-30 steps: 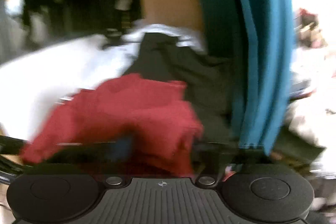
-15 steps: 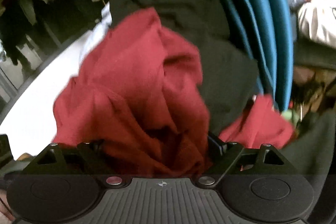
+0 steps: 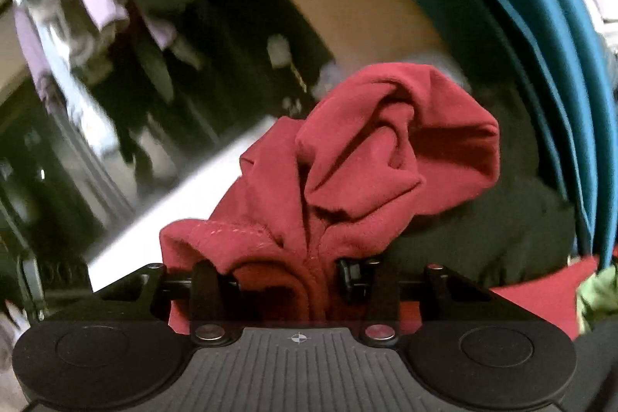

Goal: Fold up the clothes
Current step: 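Raise the red top clear of the pile with both grippers, then carry the red top with both grippers to the patterned ironing board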

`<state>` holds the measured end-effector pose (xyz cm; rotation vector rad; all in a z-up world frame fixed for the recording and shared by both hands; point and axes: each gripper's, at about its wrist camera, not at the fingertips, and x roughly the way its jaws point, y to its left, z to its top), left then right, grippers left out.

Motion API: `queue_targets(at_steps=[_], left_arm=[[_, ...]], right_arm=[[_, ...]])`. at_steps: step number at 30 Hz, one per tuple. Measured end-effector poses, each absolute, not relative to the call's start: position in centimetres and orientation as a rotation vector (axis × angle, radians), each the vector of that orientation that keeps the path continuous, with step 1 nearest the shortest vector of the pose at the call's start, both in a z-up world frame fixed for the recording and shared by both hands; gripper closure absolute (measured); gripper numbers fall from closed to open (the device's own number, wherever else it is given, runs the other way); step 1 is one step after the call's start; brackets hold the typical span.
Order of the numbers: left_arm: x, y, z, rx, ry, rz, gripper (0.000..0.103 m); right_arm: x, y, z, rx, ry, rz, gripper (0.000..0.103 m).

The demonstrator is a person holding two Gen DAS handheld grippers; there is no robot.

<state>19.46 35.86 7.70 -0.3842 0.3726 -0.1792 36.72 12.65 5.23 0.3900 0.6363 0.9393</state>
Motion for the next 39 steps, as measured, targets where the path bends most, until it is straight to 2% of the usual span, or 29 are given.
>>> queue_targets(at_steps=[3,9,13,27,39], left_arm=[[20.9,35.8,7.0,-0.387,0.422,-0.131,0.088],[22.8,34.9,5.5,-0.402,0.58,-0.067,0.087],[23.6,34.4,5.2,-0.402,0.618,-0.063,0.087],[24.1,32.4,5.8,-0.408,0.579,-0.256,0.087],[24.6,24.0,8.8,-0.332,0.505,-0.576,0.087]], right_arm=[[36.7,12.2,6.7,0.414,0.599,0.91,0.067],[36.0,11.6,4.8,0.412,0.673,0.795,0.068],[35.2,10.7,4.5,0.404,0.677,0.75,0.068],[31.7,7.7,7.8,0.387,0.603,0.614,0.068],[26.1,0.8,11.8,0.415,0.446,0.429,0.068]])
